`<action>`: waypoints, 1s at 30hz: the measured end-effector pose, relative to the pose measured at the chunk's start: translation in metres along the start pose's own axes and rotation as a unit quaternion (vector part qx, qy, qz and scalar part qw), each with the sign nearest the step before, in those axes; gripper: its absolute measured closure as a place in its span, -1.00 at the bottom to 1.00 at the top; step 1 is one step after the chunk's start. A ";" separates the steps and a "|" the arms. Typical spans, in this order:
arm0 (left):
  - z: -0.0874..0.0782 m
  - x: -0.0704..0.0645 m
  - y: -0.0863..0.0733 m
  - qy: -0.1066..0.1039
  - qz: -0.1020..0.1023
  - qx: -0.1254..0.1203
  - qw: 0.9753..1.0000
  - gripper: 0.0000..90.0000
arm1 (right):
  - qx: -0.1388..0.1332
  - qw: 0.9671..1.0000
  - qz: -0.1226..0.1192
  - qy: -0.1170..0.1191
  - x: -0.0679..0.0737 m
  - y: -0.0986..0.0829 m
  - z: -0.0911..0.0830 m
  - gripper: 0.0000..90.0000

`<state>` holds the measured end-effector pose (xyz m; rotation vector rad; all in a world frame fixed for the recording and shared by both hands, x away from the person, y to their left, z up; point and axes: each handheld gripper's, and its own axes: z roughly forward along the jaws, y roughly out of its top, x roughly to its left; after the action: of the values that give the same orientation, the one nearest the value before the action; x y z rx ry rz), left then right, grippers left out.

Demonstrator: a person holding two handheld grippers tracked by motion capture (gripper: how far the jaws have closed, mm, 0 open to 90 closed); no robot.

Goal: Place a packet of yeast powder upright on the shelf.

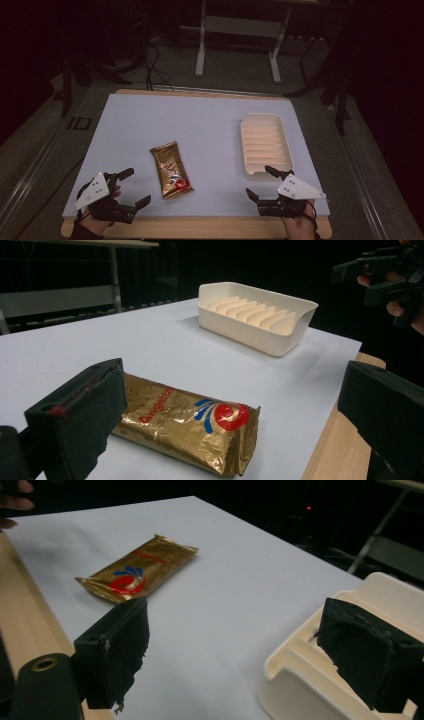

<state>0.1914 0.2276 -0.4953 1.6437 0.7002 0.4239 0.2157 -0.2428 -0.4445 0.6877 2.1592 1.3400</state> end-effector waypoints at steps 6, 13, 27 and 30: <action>-0.001 0.000 0.000 -0.007 0.009 -0.011 1.000 -0.99 | -0.010 1.000 -0.011 -0.009 0.002 0.001 -0.003 -0.71; 0.002 -0.003 0.001 -0.034 0.001 -0.020 0.999 -0.99 | 0.002 1.000 -0.002 -0.001 0.002 0.003 -0.002 -0.70; 0.019 -0.022 0.026 -0.089 -0.044 0.028 0.995 -0.94 | 0.004 1.000 -0.012 0.020 0.007 0.011 -0.001 -0.71; 0.021 -0.021 0.029 -0.088 -0.048 0.038 0.994 -0.95 | 0.004 1.000 -0.013 0.019 0.007 0.012 -0.001 -0.71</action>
<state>0.1950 0.1958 -0.4688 1.6882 0.6661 0.1829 0.2112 -0.2342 -0.4341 0.6404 2.1977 1.3417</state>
